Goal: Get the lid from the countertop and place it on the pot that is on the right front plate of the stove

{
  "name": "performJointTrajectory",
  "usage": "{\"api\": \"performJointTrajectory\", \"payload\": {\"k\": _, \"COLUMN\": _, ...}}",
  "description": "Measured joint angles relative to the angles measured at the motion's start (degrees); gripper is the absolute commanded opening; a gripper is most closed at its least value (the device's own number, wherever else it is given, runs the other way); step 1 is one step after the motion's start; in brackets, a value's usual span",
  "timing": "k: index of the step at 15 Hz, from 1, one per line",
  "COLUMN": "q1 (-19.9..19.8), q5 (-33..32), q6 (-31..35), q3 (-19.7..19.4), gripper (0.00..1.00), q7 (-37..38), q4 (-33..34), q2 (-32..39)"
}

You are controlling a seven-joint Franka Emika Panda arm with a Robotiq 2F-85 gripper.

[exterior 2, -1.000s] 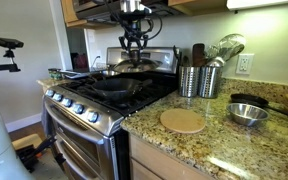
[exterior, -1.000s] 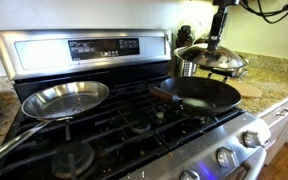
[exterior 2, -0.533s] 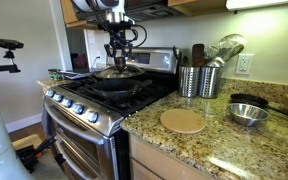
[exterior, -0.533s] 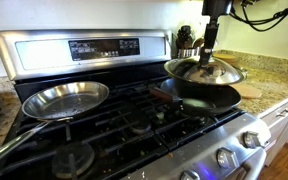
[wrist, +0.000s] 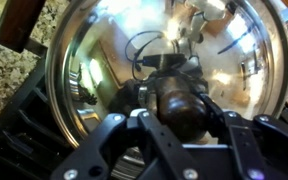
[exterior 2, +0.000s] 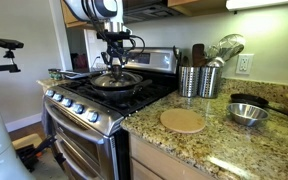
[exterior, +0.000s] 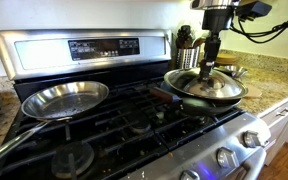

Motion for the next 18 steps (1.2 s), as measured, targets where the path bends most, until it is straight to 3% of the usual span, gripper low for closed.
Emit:
{"api": "performJointTrajectory", "payload": {"k": 6, "q1": 0.18, "q5": 1.18, "q6": 2.14, "q3": 0.05, "gripper": 0.20, "q7": -1.43, "q4": -0.89, "q2": 1.94}}
{"api": "performJointTrajectory", "payload": {"k": 7, "q1": 0.20, "q5": 1.43, "q6": 2.40, "q3": 0.05, "gripper": 0.33, "q7": -1.67, "q4": -0.89, "q2": 2.31}}
{"api": "performJointTrajectory", "payload": {"k": 8, "q1": 0.21, "q5": 1.76, "q6": 2.65, "q3": 0.06, "gripper": 0.70, "q7": -1.88, "q4": -0.89, "q2": 2.70}}
{"api": "performJointTrajectory", "payload": {"k": 11, "q1": 0.20, "q5": 2.70, "q6": 3.19, "q3": 0.05, "gripper": 0.84, "q7": -2.80, "q4": -0.87, "q2": 2.86}}
{"api": "performJointTrajectory", "payload": {"k": 12, "q1": 0.20, "q5": 3.20, "q6": 3.24, "q3": 0.06, "gripper": 0.64, "q7": -3.49, "q4": -0.88, "q2": 2.81}}
{"api": "performJointTrajectory", "payload": {"k": 15, "q1": 0.20, "q5": 4.05, "q6": 3.52, "q3": 0.05, "gripper": 0.83, "q7": -5.33, "q4": -0.90, "q2": 2.38}}
{"api": "performJointTrajectory", "payload": {"k": 18, "q1": 0.20, "q5": 4.07, "q6": 3.55, "q3": 0.05, "gripper": 0.84, "q7": -5.54, "q4": -0.91, "q2": 2.31}}
